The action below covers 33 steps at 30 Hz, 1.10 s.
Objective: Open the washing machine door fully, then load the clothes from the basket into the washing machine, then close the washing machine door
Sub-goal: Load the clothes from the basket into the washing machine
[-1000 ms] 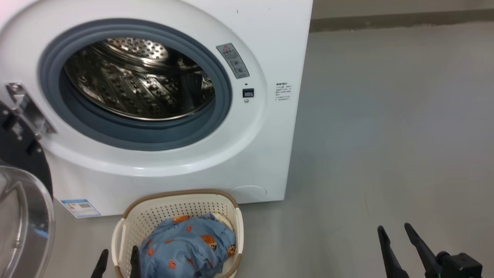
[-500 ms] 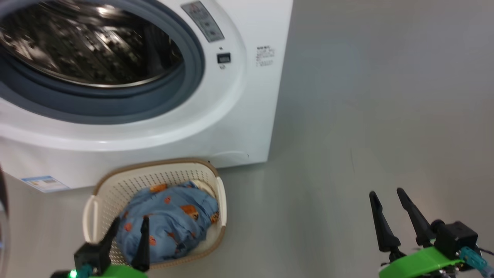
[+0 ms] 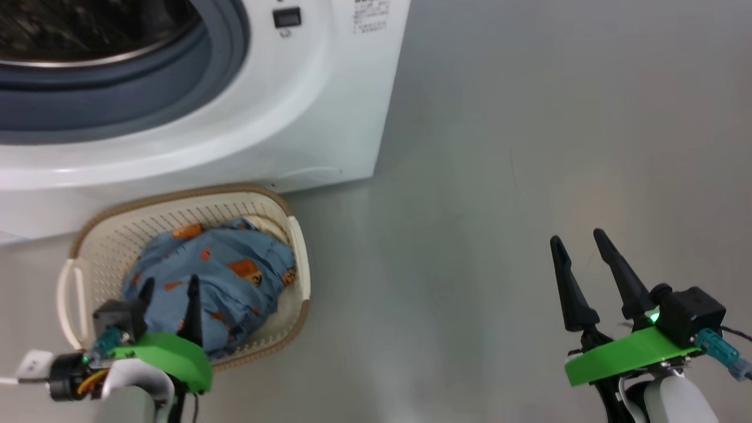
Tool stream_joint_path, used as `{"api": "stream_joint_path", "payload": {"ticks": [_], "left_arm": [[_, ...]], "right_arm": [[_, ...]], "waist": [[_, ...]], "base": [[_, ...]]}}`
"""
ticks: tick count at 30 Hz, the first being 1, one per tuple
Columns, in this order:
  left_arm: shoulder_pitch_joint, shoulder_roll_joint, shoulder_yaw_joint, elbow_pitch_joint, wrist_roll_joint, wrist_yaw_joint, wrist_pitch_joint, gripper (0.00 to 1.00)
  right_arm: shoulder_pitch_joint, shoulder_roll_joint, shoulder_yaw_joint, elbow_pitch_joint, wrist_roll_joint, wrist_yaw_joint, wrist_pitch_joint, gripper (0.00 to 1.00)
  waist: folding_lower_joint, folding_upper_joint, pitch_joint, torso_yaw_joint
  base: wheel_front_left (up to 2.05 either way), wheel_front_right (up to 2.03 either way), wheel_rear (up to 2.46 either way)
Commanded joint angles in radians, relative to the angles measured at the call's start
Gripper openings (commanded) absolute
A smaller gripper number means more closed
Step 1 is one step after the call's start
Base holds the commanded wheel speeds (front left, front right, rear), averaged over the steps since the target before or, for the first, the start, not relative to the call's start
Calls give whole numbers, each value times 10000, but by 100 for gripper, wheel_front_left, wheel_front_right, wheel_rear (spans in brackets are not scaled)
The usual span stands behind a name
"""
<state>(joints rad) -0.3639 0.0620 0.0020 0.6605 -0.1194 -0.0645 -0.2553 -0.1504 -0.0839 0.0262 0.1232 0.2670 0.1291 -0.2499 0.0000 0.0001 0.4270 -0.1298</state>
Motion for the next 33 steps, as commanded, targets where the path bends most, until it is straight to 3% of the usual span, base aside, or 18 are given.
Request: {"api": "stream_joint_path", "payload": {"ticks": [1,21,33], "left_arm": [[-234,352,345,69,82,94,-65,100],[-3145,950,190,4446,32,332,239,100],[-4113,1181,33,5687,-44,425,869,100]], "right_arm": [[-129,-13,287,-251,113,16,-118,100],[-835,-107,440,-365,253,16,-118,100],[-1083,-216,563,-448,270,16,-118,100]], "waist": [[0,-1,706,-296],[0,-1,2147,-510],[0,-1,2808,-600]], "base": [[0,0,0],[0,0,0],[0,0,0]]}}
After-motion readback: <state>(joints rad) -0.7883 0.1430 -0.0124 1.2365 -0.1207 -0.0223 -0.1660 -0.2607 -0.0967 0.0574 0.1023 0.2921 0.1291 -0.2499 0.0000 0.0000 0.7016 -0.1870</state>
